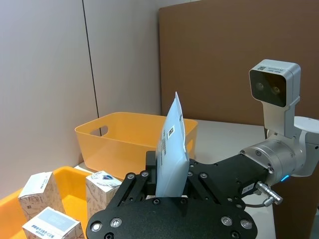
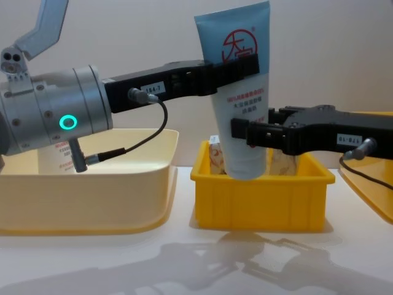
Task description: Bimanual collaborative sorting of washing and personal care products
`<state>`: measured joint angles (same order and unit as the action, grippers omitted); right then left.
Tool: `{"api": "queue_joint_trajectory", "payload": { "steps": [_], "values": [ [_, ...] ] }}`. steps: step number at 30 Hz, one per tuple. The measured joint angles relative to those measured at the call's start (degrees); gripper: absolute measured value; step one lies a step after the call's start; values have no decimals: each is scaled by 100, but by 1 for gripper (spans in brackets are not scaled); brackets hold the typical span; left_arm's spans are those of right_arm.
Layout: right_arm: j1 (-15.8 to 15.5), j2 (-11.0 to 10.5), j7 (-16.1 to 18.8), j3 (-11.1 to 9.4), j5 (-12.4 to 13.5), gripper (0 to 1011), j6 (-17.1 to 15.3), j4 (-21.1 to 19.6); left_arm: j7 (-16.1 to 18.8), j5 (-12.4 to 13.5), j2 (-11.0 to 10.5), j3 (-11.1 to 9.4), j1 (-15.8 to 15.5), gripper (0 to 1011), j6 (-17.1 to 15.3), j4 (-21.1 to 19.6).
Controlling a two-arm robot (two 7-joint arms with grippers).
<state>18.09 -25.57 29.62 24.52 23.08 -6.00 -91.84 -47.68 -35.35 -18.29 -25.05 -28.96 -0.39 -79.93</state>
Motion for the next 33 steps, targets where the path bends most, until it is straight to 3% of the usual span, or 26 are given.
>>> {"api": "queue_joint_trajectory", "payload": {
  "steps": [17, 24, 25, 33],
  "values": [
    [14, 8, 0, 11, -5, 538, 6, 13, -5, 0, 0, 0, 0, 232, 0, 0],
    [18, 8, -3, 13, -5, 487, 5, 19, -16, -3, 4, -2, 0, 401, 0, -1],
    [18, 8, -3, 14, -5, 480, 5, 18, -17, -3, 4, -3, 0, 471, 0, -1],
    [18, 9, -3, 14, -4, 432, 5, 19, -14, -2, 1, -2, 0, 715, 0, -1]
  ]
}}
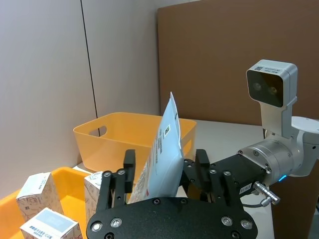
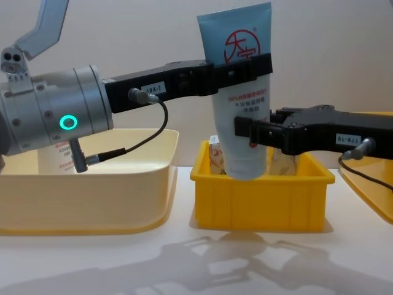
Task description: Bimanual collaborative sorting of washing and personal care products
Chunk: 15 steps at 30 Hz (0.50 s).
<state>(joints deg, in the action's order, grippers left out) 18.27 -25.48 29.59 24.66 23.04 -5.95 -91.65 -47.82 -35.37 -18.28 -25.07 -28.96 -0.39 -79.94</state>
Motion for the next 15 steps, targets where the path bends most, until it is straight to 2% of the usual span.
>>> {"api": "queue_joint_trajectory", "payload": {
  "steps": [3, 6, 10, 15],
  "values": [
    [0, 0, 0, 0, 1, 418, 0, 0, 1, 1, -1, 1, 0, 795, 0, 0],
    [0, 0, 0, 0, 1, 403, 0, -1, 2, 1, -1, 2, 0, 917, 0, 0],
    [0, 0, 0, 0, 1, 383, 0, -1, 4, 1, -1, 2, 0, 989, 0, 1],
    [0, 0, 1, 0, 1, 358, 0, -1, 6, 2, -1, 2, 0, 1002, 0, 1]
  ]
}}
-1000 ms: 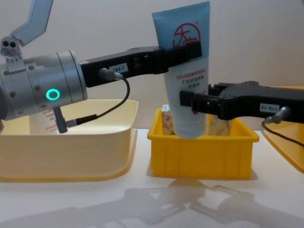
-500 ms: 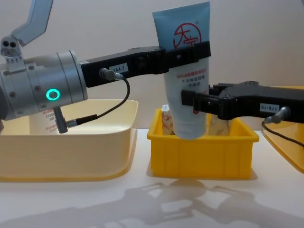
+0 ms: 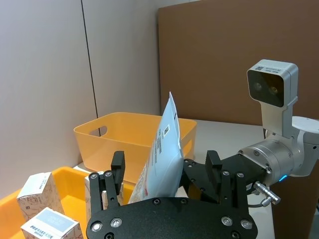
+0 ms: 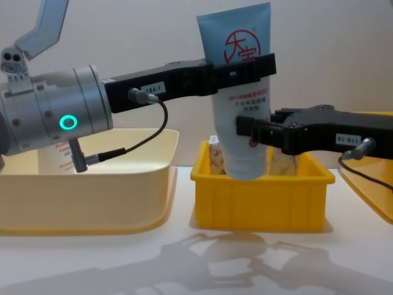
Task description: Bimanual collaborative sorting of washing and personal care products
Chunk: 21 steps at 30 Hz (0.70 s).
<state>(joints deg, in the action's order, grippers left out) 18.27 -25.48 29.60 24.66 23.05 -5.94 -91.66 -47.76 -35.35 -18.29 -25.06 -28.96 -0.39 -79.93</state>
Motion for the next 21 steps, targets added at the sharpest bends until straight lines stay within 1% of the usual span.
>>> {"api": "queue_joint_trajectory", "payload": {
  "steps": [4, 9, 17, 20, 21],
  "values": [
    [-1, -6, -2, -1, 4, 358, 8, -4, 1, 0, 0, 0, 0, 1002, 0, 0],
    [-53, -32, -83, -52, 6, 358, 86, -32, 3, 0, 0, 0, 0, 1002, 0, 0],
    [-238, -105, -352, -273, -16, 358, 260, -148, 4, 1, 0, 1, 0, 1002, 0, 0],
    [-324, -139, -482, -395, -37, 358, 341, -203, 4, 0, 0, 0, 0, 1002, 0, 0],
    [-380, -160, -558, -468, -53, 358, 386, -235, 4, 0, 0, 0, 0, 1002, 0, 0]
  ]
}}
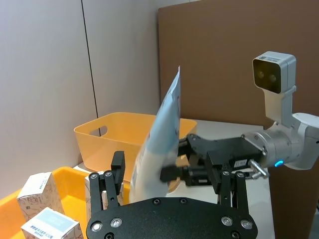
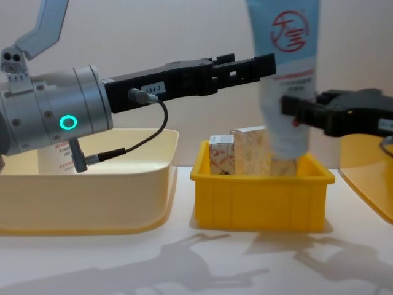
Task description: Bimanual collaborative sorting of washing and personal care products
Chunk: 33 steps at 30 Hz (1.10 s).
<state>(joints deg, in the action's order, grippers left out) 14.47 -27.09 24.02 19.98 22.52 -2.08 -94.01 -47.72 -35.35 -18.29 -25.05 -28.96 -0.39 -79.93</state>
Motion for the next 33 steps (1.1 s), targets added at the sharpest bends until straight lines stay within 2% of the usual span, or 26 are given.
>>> {"api": "queue_joint_trajectory", "payload": {
  "steps": [17, 25, 33],
  "values": [
    [-401, -80, -821, -839, -168, 357, 408, -231, 0, 0, 0, 0, 0, 1002, 0, 0],
    [-374, -19, -1207, -1194, -253, 357, 559, -184, 0, 0, 0, 0, 0, 1002, 0, 0],
    [-163, 81, -1642, -1504, -430, 358, 649, 47, 0, 0, 0, 0, 0, 1002, 0, 0]
  ]
}}
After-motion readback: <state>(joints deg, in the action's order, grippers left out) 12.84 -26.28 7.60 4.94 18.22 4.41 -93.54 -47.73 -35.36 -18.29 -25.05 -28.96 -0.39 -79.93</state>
